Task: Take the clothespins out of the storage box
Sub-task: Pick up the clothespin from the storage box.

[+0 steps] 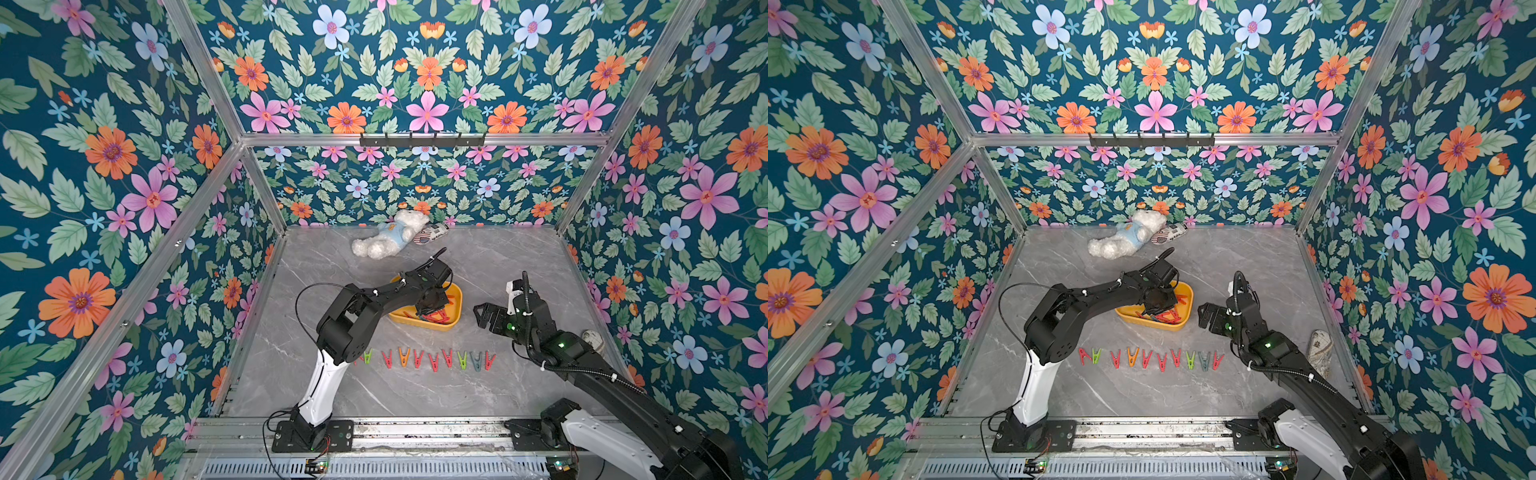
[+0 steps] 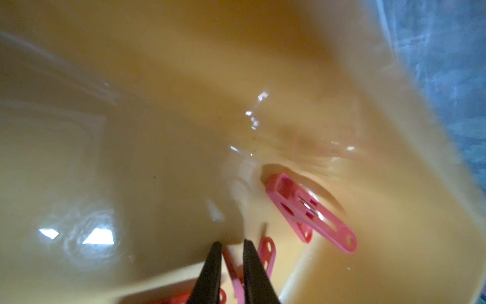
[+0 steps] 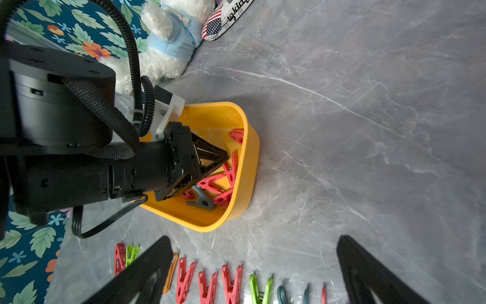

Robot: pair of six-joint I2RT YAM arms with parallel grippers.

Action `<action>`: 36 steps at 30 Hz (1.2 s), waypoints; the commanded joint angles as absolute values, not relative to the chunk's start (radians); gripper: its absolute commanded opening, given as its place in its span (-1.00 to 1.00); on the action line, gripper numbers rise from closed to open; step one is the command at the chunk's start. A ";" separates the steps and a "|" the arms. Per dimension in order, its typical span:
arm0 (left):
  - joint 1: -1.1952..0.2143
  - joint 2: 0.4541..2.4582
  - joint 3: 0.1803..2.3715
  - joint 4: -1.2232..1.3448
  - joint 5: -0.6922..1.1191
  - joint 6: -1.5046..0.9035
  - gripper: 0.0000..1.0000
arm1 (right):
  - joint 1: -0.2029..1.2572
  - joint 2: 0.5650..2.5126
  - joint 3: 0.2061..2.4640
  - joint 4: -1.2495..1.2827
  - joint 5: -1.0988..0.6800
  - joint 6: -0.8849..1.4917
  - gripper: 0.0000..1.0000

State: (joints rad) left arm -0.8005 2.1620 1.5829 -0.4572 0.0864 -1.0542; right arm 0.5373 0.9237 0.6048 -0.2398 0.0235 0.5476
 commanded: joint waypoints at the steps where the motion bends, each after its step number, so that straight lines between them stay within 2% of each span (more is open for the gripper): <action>1: -0.801 2.170 1.588 -0.497 0.084 -1.068 -0.87 | 0.538 0.925 0.603 -0.221 0.029 0.543 0.99; 6: -0.800 2.156 1.589 -0.509 0.065 -1.068 -1.00 | 0.537 0.930 0.603 -0.215 0.031 0.545 0.99; 19: -0.750 2.021 1.560 -0.586 -0.031 -1.007 -1.00 | 0.541 0.978 0.635 -0.167 -0.029 0.541 0.99; 36: -0.600 1.634 1.225 -0.705 -0.179 -0.976 -1.00 | 0.717 1.246 0.778 0.013 -0.063 0.518 0.99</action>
State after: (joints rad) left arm -0.6182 1.6760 1.2671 -0.6575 -0.1314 -0.9840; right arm 0.7029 1.2167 0.7574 -0.0486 -0.0536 0.5255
